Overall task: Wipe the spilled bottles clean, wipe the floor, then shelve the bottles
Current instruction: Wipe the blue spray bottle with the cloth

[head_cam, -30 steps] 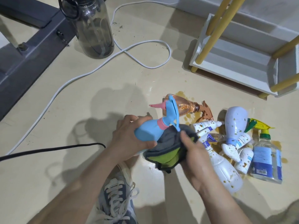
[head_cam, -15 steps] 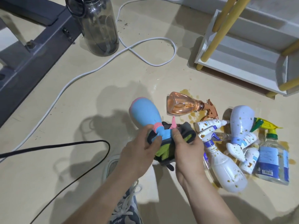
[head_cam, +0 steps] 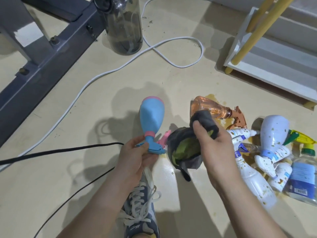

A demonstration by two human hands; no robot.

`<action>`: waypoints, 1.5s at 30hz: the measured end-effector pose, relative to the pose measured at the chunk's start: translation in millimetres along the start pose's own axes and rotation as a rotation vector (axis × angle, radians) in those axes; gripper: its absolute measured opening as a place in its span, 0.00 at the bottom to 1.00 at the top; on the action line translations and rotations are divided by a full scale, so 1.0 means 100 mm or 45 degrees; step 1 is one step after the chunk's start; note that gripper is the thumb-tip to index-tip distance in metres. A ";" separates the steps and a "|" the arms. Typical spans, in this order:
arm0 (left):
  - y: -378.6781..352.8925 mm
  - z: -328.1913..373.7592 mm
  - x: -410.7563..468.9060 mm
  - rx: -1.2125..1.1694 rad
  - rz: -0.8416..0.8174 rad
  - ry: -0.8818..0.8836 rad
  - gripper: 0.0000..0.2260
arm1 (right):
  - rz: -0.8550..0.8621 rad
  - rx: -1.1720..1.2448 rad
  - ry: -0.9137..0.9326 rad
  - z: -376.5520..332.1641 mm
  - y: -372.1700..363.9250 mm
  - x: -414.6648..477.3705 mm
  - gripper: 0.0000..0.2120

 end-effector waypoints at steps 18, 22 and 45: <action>-0.03 0.45 -0.24 0.714 0.181 -0.355 0.14 | -0.553 -1.025 0.173 0.78 -0.74 -0.21 0.18; -0.03 0.49 -0.26 0.924 0.209 -0.340 0.14 | -0.121 -0.550 -0.099 0.61 -0.15 0.16 0.19; -0.34 1.35 -0.12 1.407 0.374 -0.667 0.19 | -0.654 -0.619 0.383 0.56 -1.29 0.02 0.26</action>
Point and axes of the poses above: each hand's wrist, its own x-axis towards the middle knuckle, its own y-axis out of the back of the hand, z = x × y, the point moved 10 cm from there along x, towards the middle knuckle, and after that the axes turned 7 degrees about -z, right-handed, at the moved point
